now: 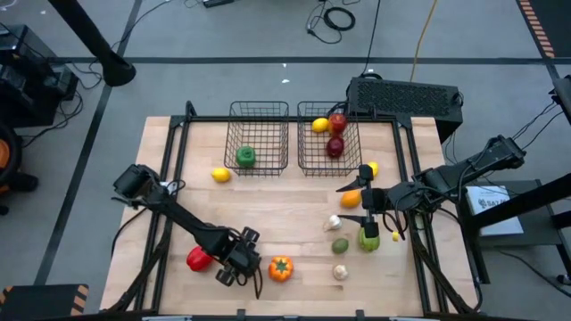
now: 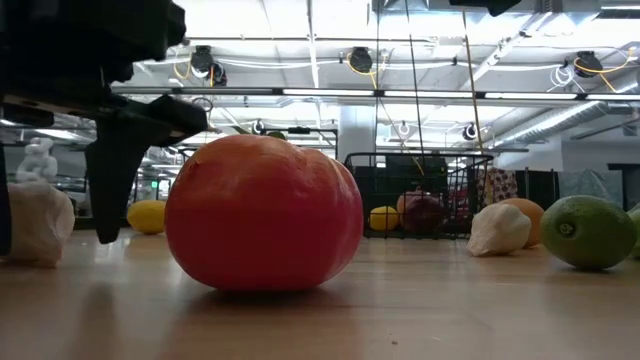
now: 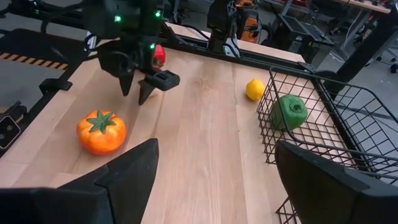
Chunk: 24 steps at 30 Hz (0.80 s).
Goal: Sort produce into baskets
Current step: Put the white garlic into the left wire basket
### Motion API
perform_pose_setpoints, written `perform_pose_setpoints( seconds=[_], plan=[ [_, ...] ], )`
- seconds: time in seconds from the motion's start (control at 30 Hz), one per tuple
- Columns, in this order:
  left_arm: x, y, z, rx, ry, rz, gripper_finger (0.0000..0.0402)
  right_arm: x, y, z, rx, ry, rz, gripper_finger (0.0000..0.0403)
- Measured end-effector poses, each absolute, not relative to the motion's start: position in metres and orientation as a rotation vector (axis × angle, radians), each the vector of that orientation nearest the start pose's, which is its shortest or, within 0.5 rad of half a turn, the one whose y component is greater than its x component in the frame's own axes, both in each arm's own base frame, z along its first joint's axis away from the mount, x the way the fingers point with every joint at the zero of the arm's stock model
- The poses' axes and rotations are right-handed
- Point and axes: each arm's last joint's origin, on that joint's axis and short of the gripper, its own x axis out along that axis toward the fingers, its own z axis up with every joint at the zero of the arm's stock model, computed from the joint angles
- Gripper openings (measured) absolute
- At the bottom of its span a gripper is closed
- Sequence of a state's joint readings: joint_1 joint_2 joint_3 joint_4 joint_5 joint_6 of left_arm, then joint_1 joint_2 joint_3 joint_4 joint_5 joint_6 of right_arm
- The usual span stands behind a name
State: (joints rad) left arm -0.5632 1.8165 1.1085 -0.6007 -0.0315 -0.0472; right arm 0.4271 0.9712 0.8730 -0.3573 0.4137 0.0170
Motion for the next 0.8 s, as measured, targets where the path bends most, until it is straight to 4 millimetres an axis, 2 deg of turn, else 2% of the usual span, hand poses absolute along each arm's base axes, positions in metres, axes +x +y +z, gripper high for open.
perform_pose_setpoints(
  seconds=[0.17, 0.8],
  plan=[
    [0.279, -0.175, 0.154, 0.349, 1.369, -0.355, 0.0226, 0.192, 0.074, 0.316, -0.169, 0.416, 0.010, 0.0313],
    [0.263, -0.167, 0.163, 0.386, 1.485, -0.305, 0.0226, 0.191, 0.074, 0.314, -0.172, 0.433, 0.009, 0.0313]
  ],
)
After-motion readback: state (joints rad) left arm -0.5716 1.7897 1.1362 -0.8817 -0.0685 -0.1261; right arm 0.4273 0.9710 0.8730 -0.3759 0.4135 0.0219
